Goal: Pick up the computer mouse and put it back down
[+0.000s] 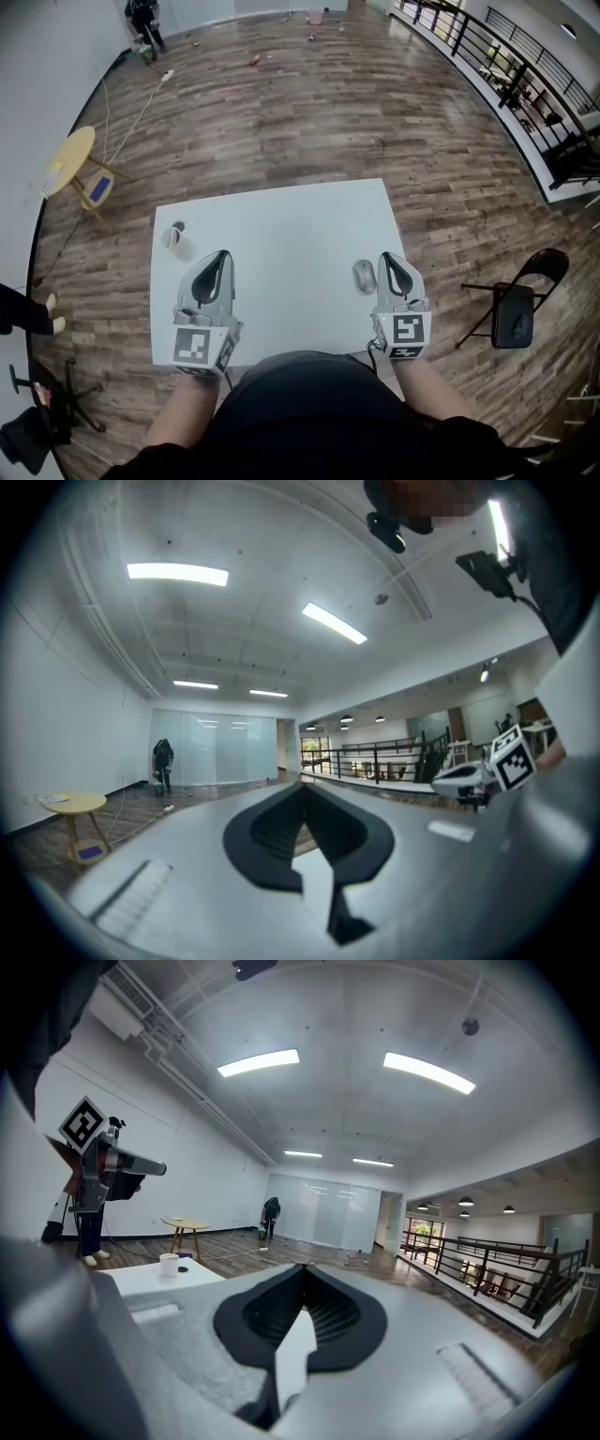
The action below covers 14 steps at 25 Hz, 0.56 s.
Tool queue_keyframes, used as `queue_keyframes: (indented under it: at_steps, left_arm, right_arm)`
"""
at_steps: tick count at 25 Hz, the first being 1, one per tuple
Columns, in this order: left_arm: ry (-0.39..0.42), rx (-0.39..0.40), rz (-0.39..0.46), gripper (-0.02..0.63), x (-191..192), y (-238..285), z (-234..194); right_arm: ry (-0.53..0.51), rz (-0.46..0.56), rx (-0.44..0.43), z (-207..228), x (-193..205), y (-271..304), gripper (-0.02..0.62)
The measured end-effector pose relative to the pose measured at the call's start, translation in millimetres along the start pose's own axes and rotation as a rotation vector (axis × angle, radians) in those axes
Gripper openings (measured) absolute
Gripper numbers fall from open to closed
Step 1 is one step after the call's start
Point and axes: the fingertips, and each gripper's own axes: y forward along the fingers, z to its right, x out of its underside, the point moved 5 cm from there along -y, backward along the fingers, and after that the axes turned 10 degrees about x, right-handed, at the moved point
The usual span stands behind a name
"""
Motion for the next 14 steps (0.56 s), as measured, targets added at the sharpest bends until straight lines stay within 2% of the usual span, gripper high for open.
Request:
queue_keyframes:
  at_steps: [14]
  left_arm:
    - [-0.011, -0.03, -0.001, 0.0, 1.0, -10.5, -7.0]
  right_arm:
    - [-0.003, 0.002, -0.004, -5.5, -2.5, 0.0, 0.002]
